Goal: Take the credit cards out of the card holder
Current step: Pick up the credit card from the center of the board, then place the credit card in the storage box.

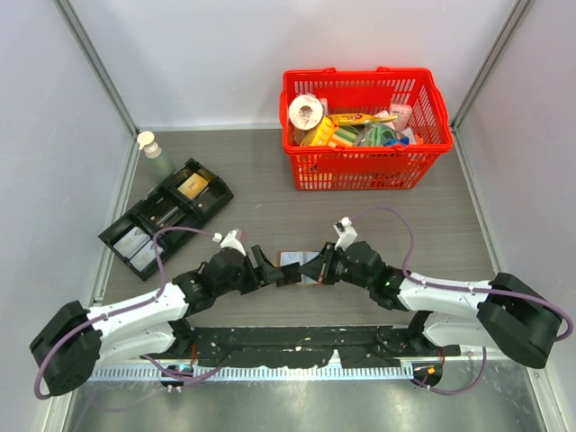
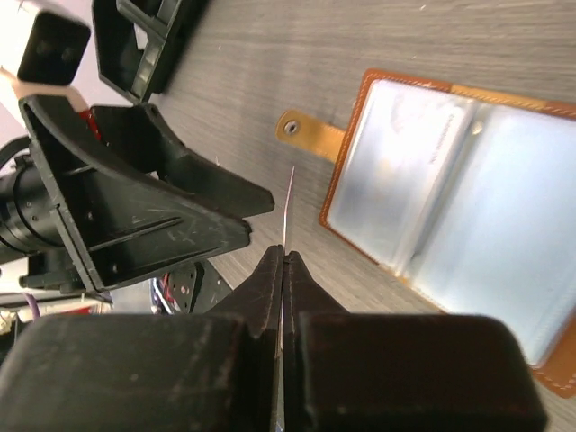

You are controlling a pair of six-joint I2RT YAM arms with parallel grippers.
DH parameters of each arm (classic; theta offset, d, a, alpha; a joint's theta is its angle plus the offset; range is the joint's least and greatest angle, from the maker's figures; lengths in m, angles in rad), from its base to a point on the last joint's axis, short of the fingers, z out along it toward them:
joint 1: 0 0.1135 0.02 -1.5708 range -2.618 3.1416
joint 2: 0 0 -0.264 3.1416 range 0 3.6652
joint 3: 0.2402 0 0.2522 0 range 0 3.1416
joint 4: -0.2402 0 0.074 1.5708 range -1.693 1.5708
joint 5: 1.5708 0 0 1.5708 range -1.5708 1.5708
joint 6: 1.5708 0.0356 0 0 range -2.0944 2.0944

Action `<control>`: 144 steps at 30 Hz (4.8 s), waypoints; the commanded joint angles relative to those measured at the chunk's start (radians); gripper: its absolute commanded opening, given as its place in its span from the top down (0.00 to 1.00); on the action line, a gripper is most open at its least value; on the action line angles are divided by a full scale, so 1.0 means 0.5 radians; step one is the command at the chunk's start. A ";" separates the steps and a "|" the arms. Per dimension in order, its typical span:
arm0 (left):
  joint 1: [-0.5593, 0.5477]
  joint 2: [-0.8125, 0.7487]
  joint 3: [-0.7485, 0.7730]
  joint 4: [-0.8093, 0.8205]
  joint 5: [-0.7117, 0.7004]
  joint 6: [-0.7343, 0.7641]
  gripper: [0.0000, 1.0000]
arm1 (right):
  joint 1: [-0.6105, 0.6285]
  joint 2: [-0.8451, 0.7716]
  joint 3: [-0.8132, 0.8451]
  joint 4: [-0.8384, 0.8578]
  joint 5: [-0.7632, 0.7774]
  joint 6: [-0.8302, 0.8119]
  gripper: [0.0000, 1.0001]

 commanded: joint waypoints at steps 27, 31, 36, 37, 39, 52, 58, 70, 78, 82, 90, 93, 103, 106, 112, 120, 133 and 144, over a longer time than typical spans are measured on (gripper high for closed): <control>0.174 0.105 -0.253 1.614 0.501 0.009 0.28 | -0.387 -0.405 -0.376 0.871 -0.392 0.310 0.99; 0.174 0.075 -0.256 1.642 0.502 -0.003 0.50 | -0.399 -0.405 -0.400 0.893 -0.385 0.322 0.99; 0.174 0.004 -0.226 1.556 0.462 0.009 0.91 | -0.415 -0.375 -0.431 0.929 -0.388 0.337 0.99; 0.174 -0.011 -0.210 1.510 0.453 0.033 0.96 | -0.418 -0.368 -0.437 0.929 -0.379 0.340 0.99; 0.177 -0.048 -0.155 1.381 0.440 0.101 1.00 | -0.418 -0.374 -0.446 0.929 -0.358 0.352 0.99; 0.556 -0.422 0.293 0.237 -0.231 0.601 1.00 | -0.433 -0.963 -0.315 -0.146 -0.036 -0.105 0.16; 1.191 -0.594 0.422 -0.119 -0.281 0.696 1.00 | -0.436 -1.175 -0.222 -0.613 0.225 -0.365 0.08; 1.928 -0.490 0.483 -0.151 -0.582 0.831 1.00 | -0.439 -1.252 -0.235 -0.638 0.207 -0.476 0.08; 2.073 0.065 0.544 0.254 -0.529 0.739 1.00 | -0.439 -1.289 -0.207 -0.706 0.210 -0.592 0.08; 2.076 0.313 0.624 0.340 -0.508 0.718 1.00 | -0.436 -1.313 -0.207 -0.733 0.225 -0.629 0.08; 2.079 0.596 0.634 0.546 -0.355 0.626 1.00 | -0.436 -1.283 -0.198 -0.736 0.191 -0.654 0.08; 2.079 0.673 0.670 0.507 -0.333 0.619 1.00 | -0.436 -1.283 -0.189 -0.743 0.173 -0.642 0.08; 2.137 0.759 0.851 0.157 -0.339 0.730 0.77 | -0.436 -1.319 -0.109 -0.905 0.173 -0.638 0.09; 2.153 0.838 0.971 -0.033 -0.330 0.782 0.67 | -0.436 -1.326 -0.072 -1.000 0.173 -0.642 0.09; 2.156 0.832 1.115 -0.312 -0.443 0.877 0.46 | -0.436 -1.387 0.004 -1.141 0.185 -0.648 0.10; 2.156 0.698 1.281 -0.586 -0.456 1.003 0.29 | -0.433 -1.341 0.100 -1.258 0.173 -0.660 0.13; 2.153 0.952 1.403 -0.396 -0.017 0.978 0.55 | -0.433 -1.252 0.109 -1.227 0.093 -0.660 0.16; 2.156 1.075 1.336 -0.613 -0.348 0.939 0.69 | -0.433 -1.240 0.087 -1.206 0.084 -0.681 0.16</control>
